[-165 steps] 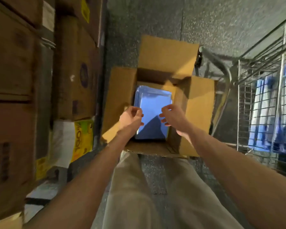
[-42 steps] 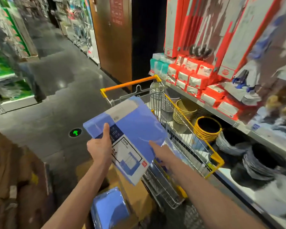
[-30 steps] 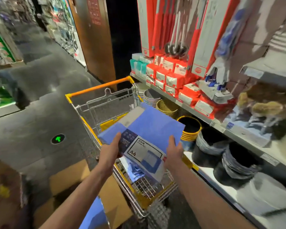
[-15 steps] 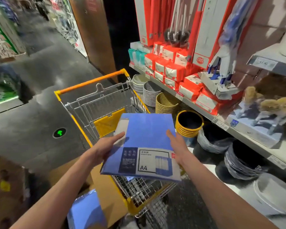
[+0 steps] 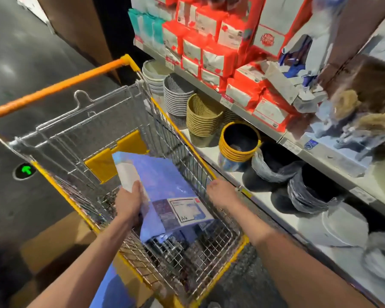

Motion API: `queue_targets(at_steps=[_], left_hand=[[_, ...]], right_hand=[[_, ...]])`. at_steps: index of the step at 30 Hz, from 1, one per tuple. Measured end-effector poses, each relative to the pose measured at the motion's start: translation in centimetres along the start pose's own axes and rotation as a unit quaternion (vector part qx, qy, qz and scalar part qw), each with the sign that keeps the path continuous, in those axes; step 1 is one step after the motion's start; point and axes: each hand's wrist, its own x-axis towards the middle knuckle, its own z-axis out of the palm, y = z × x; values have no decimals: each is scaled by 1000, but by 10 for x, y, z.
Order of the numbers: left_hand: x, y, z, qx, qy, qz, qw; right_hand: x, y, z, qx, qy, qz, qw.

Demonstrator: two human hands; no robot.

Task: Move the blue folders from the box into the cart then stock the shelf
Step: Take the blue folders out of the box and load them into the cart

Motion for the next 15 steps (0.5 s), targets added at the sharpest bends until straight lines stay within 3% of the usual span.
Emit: queue_targets(at_steps=[6, 10, 15], left_hand=[[44, -22, 47, 99, -16, -4, 995], [52, -42, 90, 138, -55, 3, 989], [64, -65, 120, 164, -117, -5, 980]], right_hand=[[22, 26, 49, 8, -28, 111, 993], [40, 45, 82, 80, -25, 186, 979], [53, 64, 120, 222, -42, 317, 921]])
